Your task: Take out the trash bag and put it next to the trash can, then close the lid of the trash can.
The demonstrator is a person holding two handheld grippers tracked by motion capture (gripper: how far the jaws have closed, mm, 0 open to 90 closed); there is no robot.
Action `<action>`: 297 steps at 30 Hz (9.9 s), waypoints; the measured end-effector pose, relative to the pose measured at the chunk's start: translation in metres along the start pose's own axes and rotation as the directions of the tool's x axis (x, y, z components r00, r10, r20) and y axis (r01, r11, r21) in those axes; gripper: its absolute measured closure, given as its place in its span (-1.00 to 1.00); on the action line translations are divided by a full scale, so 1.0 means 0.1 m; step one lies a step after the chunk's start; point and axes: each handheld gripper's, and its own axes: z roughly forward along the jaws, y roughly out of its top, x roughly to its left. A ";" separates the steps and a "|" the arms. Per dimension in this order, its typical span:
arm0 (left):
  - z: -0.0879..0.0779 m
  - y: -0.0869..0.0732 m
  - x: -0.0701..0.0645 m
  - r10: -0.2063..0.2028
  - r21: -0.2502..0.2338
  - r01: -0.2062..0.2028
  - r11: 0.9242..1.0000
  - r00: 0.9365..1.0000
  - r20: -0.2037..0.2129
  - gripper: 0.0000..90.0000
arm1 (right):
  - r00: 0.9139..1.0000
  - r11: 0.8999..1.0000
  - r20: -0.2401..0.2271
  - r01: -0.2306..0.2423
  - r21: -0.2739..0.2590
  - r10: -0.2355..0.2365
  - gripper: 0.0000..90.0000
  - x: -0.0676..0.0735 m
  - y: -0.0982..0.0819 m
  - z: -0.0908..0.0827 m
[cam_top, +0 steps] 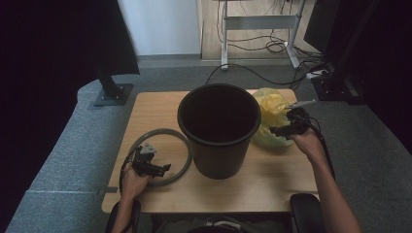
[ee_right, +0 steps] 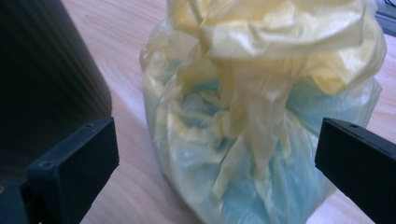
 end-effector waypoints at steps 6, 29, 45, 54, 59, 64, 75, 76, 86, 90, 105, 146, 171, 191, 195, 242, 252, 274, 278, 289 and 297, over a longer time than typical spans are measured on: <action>0.02 -0.01 0.00 -0.002 0.005 0.002 1.000 1.000 0.005 -1.00 | 1.000 1.000 -0.002 -0.017 -0.004 0.017 -0.99 0.05 -0.19 -0.09; -0.01 -0.02 0.03 -0.023 -0.002 0.023 1.000 1.000 0.008 -1.00 | 0.995 0.996 0.050 -0.083 0.042 0.081 -0.95 0.10 -1.15 0.21; -0.01 -0.02 0.03 -0.025 0.006 0.025 1.000 1.000 -0.013 -1.00 | 0.993 0.996 0.081 -0.089 0.010 0.088 -1.00 0.10 -1.44 0.38; -0.15 0.01 0.13 -0.054 -0.036 0.052 0.998 0.996 -0.069 -1.00 | 0.993 0.996 0.081 -0.088 0.011 0.087 -1.00 0.11 -1.44 0.37; -0.24 -0.04 0.24 -0.094 -0.048 0.089 0.995 0.989 -0.112 -1.00 | 0.995 0.997 0.071 -0.078 0.012 0.077 -1.00 0.12 -1.45 0.36; -0.29 -0.10 0.40 -0.141 -0.053 0.134 0.990 0.976 -0.163 -1.00 | 0.996 0.998 0.062 -0.069 0.011 0.068 -1.00 0.13 -1.46 0.35; -0.22 -0.32 0.69 -0.255 -0.034 0.253 0.967 0.946 -0.201 -1.00 | 0.996 0.998 0.062 -0.069 0.011 0.068 -1.00 0.13 -1.46 0.35; -0.21 -0.33 0.69 -0.260 -0.030 0.260 0.965 0.945 -0.197 -1.00 | 0.996 0.998 0.062 -0.068 0.011 0.068 -1.00 0.13 -1.46 0.35; -0.09 -0.38 0.70 -0.264 0.004 0.272 0.962 0.937 -0.227 -1.00 | 0.996 0.998 0.062 -0.068 0.011 0.068 -1.00 0.13 -1.46 0.35; -0.09 -0.39 0.71 -0.260 0.004 0.268 0.963 0.939 -0.225 -1.00 | 0.996 0.998 0.063 -0.068 0.011 0.068 -1.00 0.13 -1.46 0.35; -0.22 -0.39 0.82 -0.330 -0.042 0.332 0.942 0.900 -0.285 0.30 | 0.996 0.998 0.062 -0.069 0.011 0.068 -1.00 0.13 -1.46 0.35; -0.51 -0.28 0.99 -0.463 -0.006 0.468 0.884 0.873 -0.155 0.75 | 0.996 0.998 0.062 -0.069 0.011 0.068 -1.00 0.13 -1.46 0.35; -0.89 0.02 1.11 -0.465 0.011 0.471 0.882 0.873 -0.148 0.74 | 0.996 0.998 0.062 -0.069 0.011 0.068 -1.00 0.13 -1.46 0.35; -1.23 0.35 1.19 -0.465 0.009 0.469 0.883 0.877 -0.121 0.74 | 0.996 0.998 0.063 -0.068 0.011 0.068 -1.00 0.13 -1.46 0.35; -1.32 0.42 1.20 -0.461 0.013 0.466 0.885 0.879 -0.118 0.74 | 0.996 0.998 0.063 -0.068 0.011 0.067 -1.00 0.13 -1.46 0.35; -2.18 1.15 1.32 -0.460 0.009 0.461 0.888 0.887 -0.048 0.74 | 0.996 0.998 0.063 -0.068 0.011 0.067 -1.00 0.13 -1.46 0.35; -2.17 1.35 1.22 -0.425 0.002 0.425 0.905 0.904 -0.037 0.74 | 0.996 0.998 0.063 -0.069 0.011 0.068 -1.00 0.13 -1.46 0.35; -1.83 1.74 0.95 -0.352 0.022 0.352 0.936 0.936 -0.009 0.74 | 0.996 0.998 0.058 -0.065 0.012 0.064 -1.00 0.13 -1.46 0.35; -1.76 1.80 0.89 -0.335 0.023 0.335 0.942 0.942 0.002 0.74 | 0.996 0.998 0.058 -0.065 0.013 0.064 -1.00 0.13 -1.46 0.35; -1.59 1.96 0.74 -0.306 0.028 0.305 0.952 0.952 0.031 0.74 | 0.996 0.998 0.059 -0.065 0.013 0.064 -1.00 0.13 -1.46 0.35; -1.45 2.13 0.60 -0.272 0.032 0.270 0.962 0.961 0.052 0.74 | 0.996 0.998 0.058 -0.065 0.012 0.064 -1.00 0.13 -1.46 0.35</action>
